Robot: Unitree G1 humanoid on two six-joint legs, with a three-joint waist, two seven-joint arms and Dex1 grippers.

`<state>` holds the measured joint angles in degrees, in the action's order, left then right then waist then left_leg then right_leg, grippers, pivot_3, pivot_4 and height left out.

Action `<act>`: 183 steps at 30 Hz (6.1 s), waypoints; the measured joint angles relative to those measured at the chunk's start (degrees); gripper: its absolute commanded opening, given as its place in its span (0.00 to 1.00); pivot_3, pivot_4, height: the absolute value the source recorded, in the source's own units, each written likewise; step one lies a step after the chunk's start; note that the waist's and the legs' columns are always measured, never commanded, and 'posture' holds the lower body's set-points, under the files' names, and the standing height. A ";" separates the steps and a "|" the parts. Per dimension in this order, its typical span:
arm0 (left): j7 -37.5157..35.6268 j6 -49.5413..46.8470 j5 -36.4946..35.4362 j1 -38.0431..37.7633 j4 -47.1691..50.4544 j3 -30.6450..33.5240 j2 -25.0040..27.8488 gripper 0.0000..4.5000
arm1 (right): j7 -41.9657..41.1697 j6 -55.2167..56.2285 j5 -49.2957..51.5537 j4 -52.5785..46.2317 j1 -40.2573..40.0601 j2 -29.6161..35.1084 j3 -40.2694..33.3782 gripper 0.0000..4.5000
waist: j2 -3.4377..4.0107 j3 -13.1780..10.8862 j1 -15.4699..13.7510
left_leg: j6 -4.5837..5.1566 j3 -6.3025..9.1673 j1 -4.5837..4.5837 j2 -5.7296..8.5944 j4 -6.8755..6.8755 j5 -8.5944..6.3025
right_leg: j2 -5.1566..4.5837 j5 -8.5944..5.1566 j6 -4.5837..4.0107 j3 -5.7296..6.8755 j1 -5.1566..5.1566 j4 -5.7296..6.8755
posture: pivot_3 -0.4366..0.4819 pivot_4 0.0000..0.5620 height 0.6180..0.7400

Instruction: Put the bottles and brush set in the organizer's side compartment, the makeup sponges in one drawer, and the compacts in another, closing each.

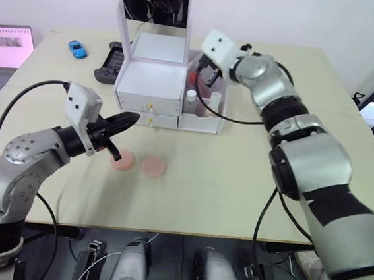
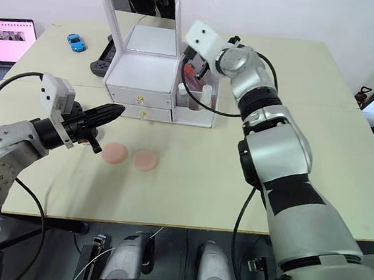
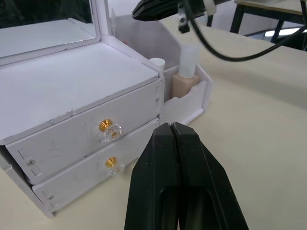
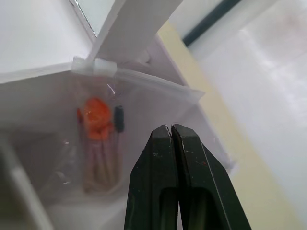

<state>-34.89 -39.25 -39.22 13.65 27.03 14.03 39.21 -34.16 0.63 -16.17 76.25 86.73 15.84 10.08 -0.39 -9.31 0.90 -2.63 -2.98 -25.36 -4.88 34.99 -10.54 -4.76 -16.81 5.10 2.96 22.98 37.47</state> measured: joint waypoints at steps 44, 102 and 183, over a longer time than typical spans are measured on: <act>-24.62 27.22 10.42 -21.16 -41.38 30.21 15.13 1.00 | -31.34 -17.38 33.27 -42.68 -57.97 34.73 -26.75 0.99 | 0.02 0.01 -0.07 | -0.02 -0.10 0.10 -0.04 -0.06 -0.02 | -0.04 -0.01 -0.03 0.04 -0.06 -0.14 | 0.48 0.27 1.00; 29.06 26.68 29.03 5.27 -23.80 -13.58 -36.23 0.15 | -25.91 -45.79 43.42 -92.41 -45.29 32.77 -7.34 1.00 | -0.12 0.10 -1.75 | 0.04 0.09 0.12 0.00 0.24 -0.02 | 0.03 0.03 0.00 0.07 -0.31 -0.13 | 0.48 0.27 1.00; -22.65 27.09 6.52 -30.01 -33.29 30.61 10.08 0.99 | -33.78 -9.14 34.57 -59.71 -57.72 33.70 -15.93 1.00 | -0.04 0.09 -0.10 | 0.06 -0.05 0.09 -0.09 -0.06 -0.08 | -0.03 -0.08 -0.24 0.19 -0.09 -0.23 | 0.48 0.27 1.00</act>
<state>-57.54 -12.15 -32.70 -16.36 -6.26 44.64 49.29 -67.95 -8.51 18.40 16.54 29.01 49.54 -5.86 -0.43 -9.22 0.80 -2.57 -3.03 -25.26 -4.97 34.93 -10.62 -4.79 -16.88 4.86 3.15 22.88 37.23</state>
